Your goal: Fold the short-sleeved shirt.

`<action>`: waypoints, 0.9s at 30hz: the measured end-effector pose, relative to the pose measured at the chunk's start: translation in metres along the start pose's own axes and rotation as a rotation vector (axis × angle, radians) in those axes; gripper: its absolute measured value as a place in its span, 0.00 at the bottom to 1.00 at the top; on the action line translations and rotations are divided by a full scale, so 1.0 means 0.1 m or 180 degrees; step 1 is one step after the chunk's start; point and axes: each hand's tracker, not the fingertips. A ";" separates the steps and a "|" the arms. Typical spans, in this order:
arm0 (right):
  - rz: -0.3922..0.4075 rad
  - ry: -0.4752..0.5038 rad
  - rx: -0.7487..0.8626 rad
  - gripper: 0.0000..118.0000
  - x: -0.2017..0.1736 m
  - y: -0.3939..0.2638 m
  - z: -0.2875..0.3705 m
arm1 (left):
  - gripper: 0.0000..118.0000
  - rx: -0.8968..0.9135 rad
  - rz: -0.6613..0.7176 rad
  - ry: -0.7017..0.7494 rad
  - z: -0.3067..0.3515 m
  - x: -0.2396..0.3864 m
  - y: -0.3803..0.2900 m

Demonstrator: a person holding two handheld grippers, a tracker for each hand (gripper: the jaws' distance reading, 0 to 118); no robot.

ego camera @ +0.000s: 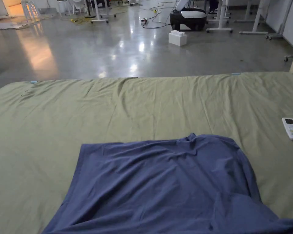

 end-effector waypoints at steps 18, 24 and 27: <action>0.0257 -0.0058 -0.0810 0.25 0.15 -0.35 -0.28 | 0.31 -0.0611 -0.0138 0.0489 -0.19 -0.19 -0.32; -0.0457 -0.0032 -0.0080 0.51 -0.04 -0.27 0.23 | 0.78 0.0153 -0.1228 0.0892 0.35 0.45 -0.03; -0.0391 0.0063 0.0393 0.60 -0.38 -0.12 0.49 | 0.79 0.0456 -0.1358 0.0532 0.64 0.93 0.18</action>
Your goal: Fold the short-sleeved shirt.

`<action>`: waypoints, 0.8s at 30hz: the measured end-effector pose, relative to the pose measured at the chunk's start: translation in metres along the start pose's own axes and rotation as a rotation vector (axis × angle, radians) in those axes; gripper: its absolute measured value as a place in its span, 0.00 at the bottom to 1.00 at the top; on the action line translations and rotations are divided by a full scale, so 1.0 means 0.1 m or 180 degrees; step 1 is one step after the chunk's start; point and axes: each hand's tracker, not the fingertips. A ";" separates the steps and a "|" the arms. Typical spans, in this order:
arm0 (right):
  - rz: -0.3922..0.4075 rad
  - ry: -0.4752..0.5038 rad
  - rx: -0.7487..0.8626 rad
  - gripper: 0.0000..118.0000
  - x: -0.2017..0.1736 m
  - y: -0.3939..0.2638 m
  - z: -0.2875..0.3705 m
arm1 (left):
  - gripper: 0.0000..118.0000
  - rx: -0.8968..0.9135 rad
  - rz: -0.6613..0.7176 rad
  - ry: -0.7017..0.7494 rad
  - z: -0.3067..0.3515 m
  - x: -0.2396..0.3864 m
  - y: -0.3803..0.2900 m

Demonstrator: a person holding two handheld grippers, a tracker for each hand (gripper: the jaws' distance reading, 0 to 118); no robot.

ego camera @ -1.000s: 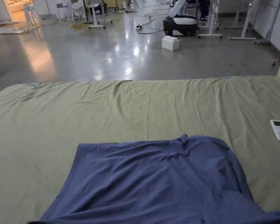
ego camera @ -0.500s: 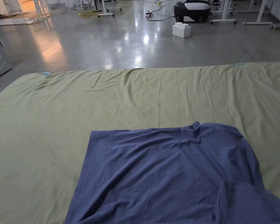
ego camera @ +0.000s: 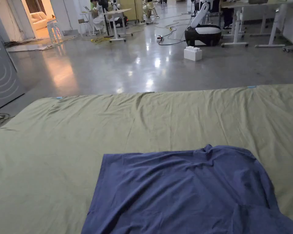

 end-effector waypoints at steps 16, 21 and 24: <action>0.0503 0.0196 0.0606 0.22 -0.74 0.52 0.61 | 0.53 0.0550 -0.0089 0.0054 0.81 0.56 0.71; 0.0472 0.0222 0.0508 0.00 -0.72 0.48 0.60 | 0.00 0.0474 -0.0060 -0.0056 0.82 0.40 0.80; 0.0488 0.0239 0.0470 0.00 -0.72 0.48 0.57 | 0.00 0.0461 0.0112 -0.0073 0.83 0.33 0.79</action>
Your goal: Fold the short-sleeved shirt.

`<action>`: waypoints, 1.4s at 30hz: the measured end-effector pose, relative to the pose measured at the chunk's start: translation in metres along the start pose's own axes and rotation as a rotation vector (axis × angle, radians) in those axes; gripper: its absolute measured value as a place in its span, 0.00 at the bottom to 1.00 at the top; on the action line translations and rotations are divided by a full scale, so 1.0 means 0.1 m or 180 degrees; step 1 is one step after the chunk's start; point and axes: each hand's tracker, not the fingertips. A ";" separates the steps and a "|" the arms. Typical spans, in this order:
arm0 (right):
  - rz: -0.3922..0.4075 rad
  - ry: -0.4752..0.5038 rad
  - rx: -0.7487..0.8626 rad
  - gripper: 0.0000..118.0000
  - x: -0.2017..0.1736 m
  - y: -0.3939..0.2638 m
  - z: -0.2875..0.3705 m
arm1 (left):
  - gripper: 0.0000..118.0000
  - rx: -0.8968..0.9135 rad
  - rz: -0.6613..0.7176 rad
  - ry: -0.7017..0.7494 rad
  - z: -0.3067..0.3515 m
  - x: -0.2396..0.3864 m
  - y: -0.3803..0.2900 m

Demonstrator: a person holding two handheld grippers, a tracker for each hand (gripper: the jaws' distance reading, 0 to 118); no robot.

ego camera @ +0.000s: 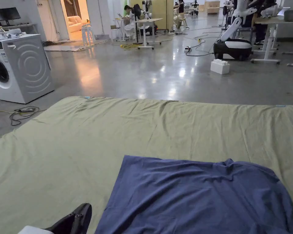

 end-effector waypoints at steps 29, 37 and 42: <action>-0.0148 0.0157 -0.0639 0.00 0.02 -0.32 -0.22 | 0.62 -0.1757 0.0743 -0.0136 -1.63 -0.88 -1.95; -0.0123 -0.0015 -0.0709 0.00 0.08 -0.44 -0.21 | 0.42 -0.2065 0.0203 -0.0117 -1.78 -0.71 -2.00; -0.0119 -0.0056 -0.0808 0.00 0.16 -0.53 -0.27 | 0.10 -0.2254 -0.0384 -0.0211 -1.88 -0.47 -1.97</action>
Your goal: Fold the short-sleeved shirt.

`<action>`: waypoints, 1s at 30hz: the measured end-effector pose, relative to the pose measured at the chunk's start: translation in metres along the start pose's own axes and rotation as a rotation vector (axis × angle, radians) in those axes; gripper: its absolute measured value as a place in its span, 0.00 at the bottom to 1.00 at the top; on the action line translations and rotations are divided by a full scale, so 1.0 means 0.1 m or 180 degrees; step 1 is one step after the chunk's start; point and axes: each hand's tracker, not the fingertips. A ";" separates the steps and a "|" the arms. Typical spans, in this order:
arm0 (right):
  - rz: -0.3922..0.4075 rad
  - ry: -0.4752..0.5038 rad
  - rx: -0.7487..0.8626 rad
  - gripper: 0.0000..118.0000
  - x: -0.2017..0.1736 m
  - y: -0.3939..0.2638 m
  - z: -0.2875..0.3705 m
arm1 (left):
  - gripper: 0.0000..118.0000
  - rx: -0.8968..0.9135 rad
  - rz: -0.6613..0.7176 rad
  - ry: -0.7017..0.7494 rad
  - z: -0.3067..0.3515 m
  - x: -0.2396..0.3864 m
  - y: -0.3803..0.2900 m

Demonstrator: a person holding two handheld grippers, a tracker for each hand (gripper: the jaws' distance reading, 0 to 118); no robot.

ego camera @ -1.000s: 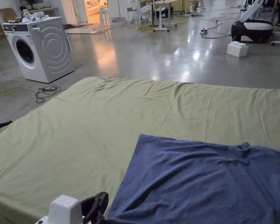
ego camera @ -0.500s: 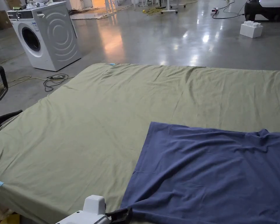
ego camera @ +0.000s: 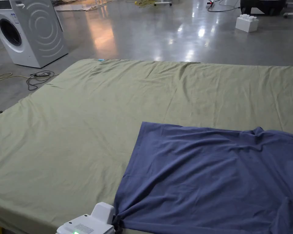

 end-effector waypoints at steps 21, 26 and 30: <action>-0.0381 -0.0619 -0.1116 0.46 0.94 -0.32 -1.67 | 0.10 -0.0226 0.0306 -0.0028 -0.10 -0.03 0.11; -0.0456 -0.0481 -0.1108 0.12 0.96 -0.33 -1.62 | 0.10 -0.0166 0.0414 -0.0055 -0.08 -0.02 0.09; -0.0299 -0.0427 -0.1052 0.08 0.88 -0.32 -1.57 | 0.10 -0.0097 0.0518 -0.0056 -0.03 -0.03 0.06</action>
